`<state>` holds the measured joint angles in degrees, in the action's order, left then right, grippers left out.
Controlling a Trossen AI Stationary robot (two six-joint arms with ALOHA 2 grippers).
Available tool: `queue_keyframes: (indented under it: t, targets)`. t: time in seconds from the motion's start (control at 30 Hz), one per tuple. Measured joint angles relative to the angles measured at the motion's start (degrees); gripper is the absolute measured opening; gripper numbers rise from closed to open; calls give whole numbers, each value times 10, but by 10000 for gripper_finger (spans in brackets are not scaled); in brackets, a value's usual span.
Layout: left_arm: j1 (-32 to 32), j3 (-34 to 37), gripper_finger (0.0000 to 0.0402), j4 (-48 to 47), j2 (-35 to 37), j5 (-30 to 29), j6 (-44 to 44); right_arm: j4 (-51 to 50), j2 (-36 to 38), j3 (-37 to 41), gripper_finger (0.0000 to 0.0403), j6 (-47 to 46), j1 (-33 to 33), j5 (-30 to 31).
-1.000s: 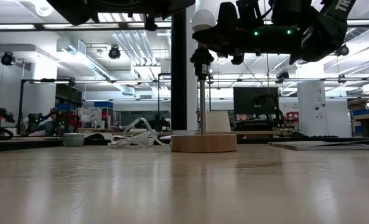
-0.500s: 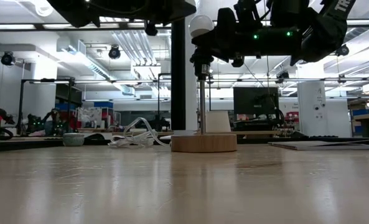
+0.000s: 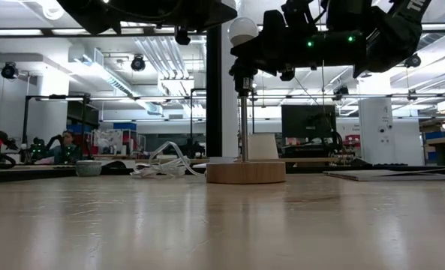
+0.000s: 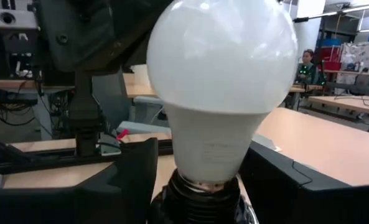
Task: Screw lightbulb
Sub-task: Insert the lightbulb into the lamp
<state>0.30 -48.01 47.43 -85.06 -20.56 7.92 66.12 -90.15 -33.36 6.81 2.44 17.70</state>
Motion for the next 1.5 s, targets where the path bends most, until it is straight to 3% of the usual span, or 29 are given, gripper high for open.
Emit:
queue_keyframes:
  t: [0.17, 0.37, 0.67, 0.87, 1.07, 1.23, 1.5]
  targets:
    - [0, 0, 0, 0, 1, 0, 0, -22, 14, 0, 233, 19, -11, 34]
    - [0, 0, 0, 0, 1, -11, 0, -97, 56, 0, 248, 6, -15, 35]
    - [0, 0, 0, -10, 9, -22, 11, -257, 138, 0, 240, -35, -15, 36]
    - [-1, 0, 0, -102, 58, -28, 9, -400, 212, 0, 229, -67, -15, 39]
    - [-1, 0, 0, -217, 109, -15, -9, -469, 282, 1, 215, -83, -15, 56]
    - [-1, 0, 0, -224, 108, 20, -5, -469, 305, -7, 172, -56, -13, 92]
    - [-1, 0, 0, -210, 82, 21, -5, -466, 273, -60, 21, 16, -13, 95]
